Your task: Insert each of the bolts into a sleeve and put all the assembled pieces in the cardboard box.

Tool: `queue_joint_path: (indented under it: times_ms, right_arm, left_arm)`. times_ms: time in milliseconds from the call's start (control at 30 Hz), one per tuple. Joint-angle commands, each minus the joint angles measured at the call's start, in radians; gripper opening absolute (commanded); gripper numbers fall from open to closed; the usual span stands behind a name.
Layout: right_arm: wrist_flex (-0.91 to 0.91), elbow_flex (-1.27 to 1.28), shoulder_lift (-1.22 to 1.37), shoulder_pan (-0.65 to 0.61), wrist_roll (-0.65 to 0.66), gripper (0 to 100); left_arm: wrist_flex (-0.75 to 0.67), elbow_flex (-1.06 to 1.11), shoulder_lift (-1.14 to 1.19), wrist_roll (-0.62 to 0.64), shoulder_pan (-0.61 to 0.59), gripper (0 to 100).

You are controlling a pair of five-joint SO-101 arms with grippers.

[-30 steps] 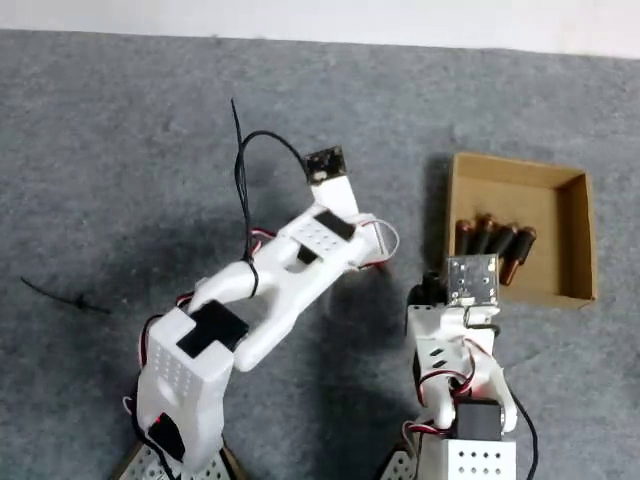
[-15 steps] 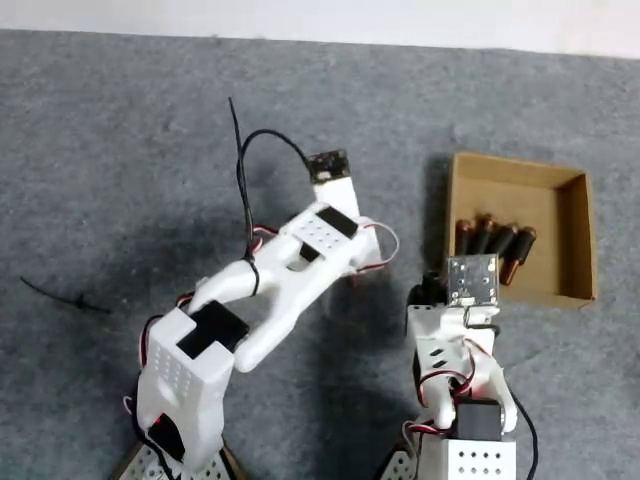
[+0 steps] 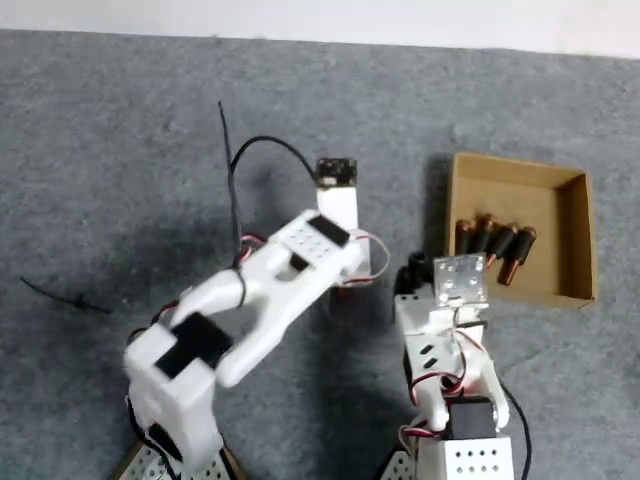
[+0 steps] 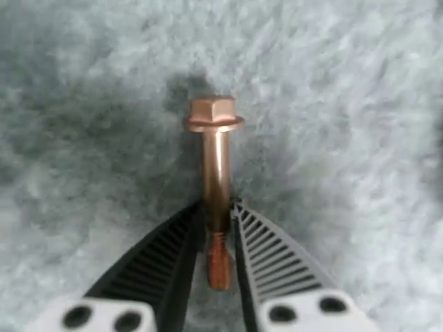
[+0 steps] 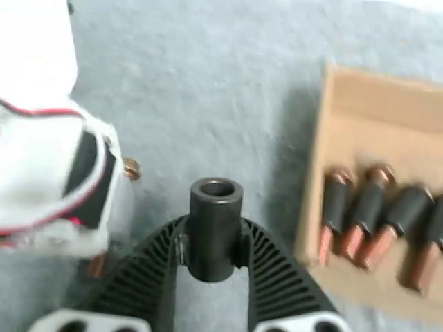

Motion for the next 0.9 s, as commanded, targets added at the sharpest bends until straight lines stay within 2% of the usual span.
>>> queue_joint_path:
  times_ms: [0,167,333,533,700,867]
  right_arm:
    - [-0.073,0.073,-0.001,-0.039,0.011,0.5]
    - [-0.081,0.076,-0.001,-0.102,0.014,0.5]
    - [-0.081,0.079,-0.001,-0.197,0.140,0.5]
    - [-0.087,0.117,-0.001,-0.309,0.181,0.5]
    - [-0.088,0.119,-0.001,-0.338,0.186,0.5]
    - [-0.107,0.120,-0.001,-0.364,0.192,0.5]
  left_arm:
    - [-0.158,0.162,-0.248,-0.008,-0.036,0]
    - [-0.419,0.452,-0.535,-0.009,-0.082,0]
    - [-0.601,0.662,-0.791,-0.008,-0.153,0]
    - [-0.750,0.846,-1.044,0.000,-0.194,0]
    - [-0.872,0.980,-1.199,0.000,-0.186,0]
    - [-0.919,1.070,-1.283,-0.005,-0.102,0]
